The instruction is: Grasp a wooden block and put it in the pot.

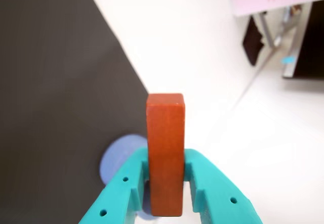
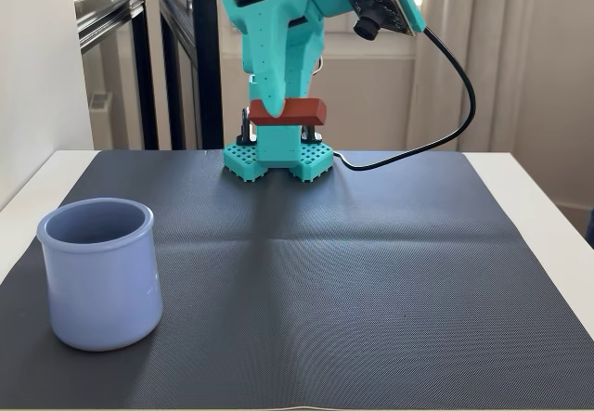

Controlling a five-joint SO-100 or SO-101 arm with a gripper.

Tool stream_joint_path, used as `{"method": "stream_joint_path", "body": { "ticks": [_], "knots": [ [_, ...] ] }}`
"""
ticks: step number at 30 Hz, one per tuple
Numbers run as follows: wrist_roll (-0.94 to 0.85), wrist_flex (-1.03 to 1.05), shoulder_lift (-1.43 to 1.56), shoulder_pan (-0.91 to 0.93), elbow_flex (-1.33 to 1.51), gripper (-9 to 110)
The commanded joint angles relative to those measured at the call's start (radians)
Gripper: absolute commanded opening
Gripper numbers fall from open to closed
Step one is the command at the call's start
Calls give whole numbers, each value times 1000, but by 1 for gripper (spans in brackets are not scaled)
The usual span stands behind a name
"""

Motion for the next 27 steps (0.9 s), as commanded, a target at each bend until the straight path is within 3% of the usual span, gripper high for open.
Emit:
{"method": "stream_joint_path", "body": {
  "ticks": [1,14,27],
  "knots": [
    [-86,-3,34,95,-25,5],
    [-235,-18,-147,284,-34,5],
    [-236,-91,-357,376,-178,5]
  ]
}}
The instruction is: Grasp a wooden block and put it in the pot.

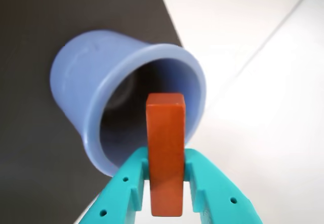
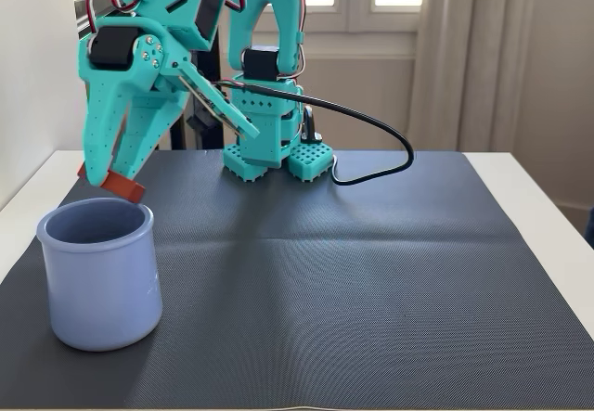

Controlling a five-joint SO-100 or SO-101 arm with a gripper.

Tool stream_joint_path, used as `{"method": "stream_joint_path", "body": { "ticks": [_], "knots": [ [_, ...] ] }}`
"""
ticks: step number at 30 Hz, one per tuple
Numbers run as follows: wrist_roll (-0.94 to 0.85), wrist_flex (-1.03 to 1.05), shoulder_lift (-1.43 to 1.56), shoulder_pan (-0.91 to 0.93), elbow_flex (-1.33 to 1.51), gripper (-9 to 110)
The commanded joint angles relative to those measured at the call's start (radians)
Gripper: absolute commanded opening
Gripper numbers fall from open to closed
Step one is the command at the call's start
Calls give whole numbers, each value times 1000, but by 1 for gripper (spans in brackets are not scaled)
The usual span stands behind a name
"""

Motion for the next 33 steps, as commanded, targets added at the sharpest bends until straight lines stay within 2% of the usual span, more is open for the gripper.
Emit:
{"method": "stream_joint_path", "body": {
  "ticks": [1,18,24,33],
  "knots": [
    [-5,-6,-21,35,-94,5],
    [5,-5,-37,-37,-100,6],
    [6,38,-35,-23,-109,15],
    [6,46,-31,-38,-109,0]
  ]
}}
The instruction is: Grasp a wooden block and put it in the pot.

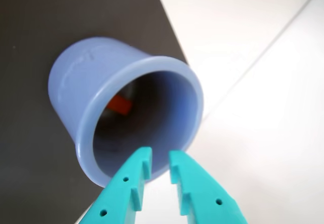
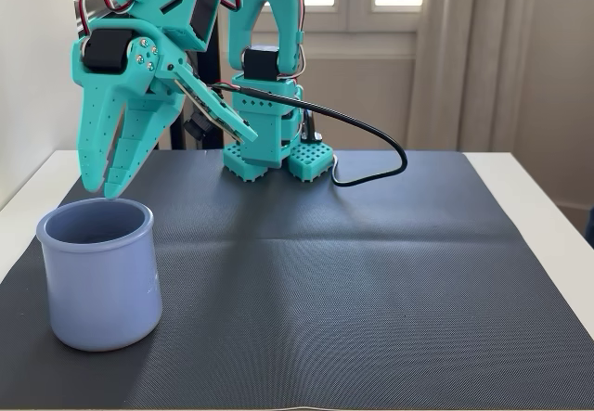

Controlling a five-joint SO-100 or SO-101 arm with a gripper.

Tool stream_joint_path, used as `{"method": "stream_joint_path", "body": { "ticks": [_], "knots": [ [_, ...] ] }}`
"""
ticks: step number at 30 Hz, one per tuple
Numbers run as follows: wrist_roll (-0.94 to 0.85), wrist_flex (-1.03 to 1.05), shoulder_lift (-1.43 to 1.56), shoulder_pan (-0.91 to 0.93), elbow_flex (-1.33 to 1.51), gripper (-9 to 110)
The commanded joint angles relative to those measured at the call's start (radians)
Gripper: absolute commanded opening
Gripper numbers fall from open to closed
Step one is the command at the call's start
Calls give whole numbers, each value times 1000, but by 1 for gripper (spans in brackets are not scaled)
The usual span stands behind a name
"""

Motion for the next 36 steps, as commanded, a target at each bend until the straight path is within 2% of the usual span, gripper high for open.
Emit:
{"method": "stream_joint_path", "body": {
  "ticks": [1,11,24,36],
  "knots": [
    [-5,9,25,-12,-38,0],
    [-189,164,535,-94,178,0],
    [-196,176,1308,-221,764,0],
    [-196,176,1617,-222,1158,0]
  ]
}}
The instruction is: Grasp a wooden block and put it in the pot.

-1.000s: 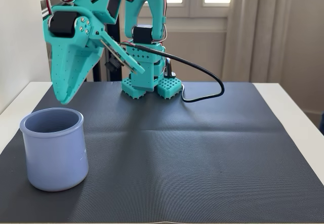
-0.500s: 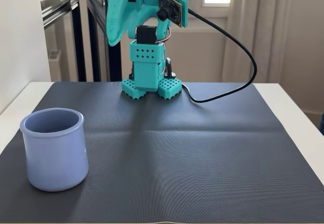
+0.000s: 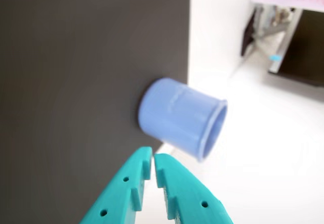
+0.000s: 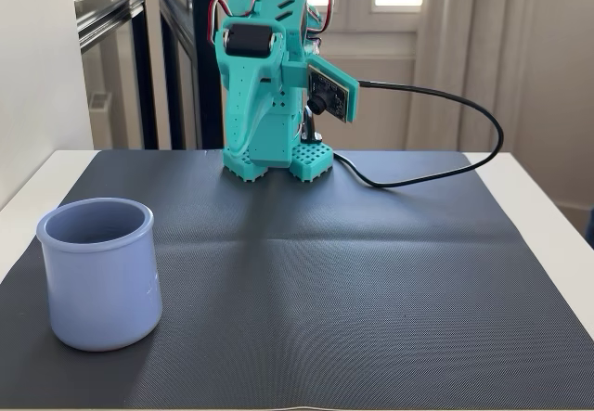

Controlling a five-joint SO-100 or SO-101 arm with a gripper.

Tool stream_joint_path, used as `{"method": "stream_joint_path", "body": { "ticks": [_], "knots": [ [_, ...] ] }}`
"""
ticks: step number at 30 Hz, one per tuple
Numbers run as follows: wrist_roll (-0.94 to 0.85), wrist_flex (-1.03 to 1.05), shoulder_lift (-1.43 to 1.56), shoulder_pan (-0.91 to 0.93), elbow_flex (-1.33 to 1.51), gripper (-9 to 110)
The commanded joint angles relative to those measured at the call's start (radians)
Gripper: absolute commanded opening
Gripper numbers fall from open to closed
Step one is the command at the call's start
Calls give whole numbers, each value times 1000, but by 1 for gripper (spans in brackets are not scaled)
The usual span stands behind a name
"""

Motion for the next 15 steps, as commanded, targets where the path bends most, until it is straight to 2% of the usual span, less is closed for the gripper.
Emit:
{"method": "stream_joint_path", "body": {
  "ticks": [1,15],
  "knots": [
    [-2,5,52,-15,40,0],
    [0,0,69,-115,110,0]
  ]
}}
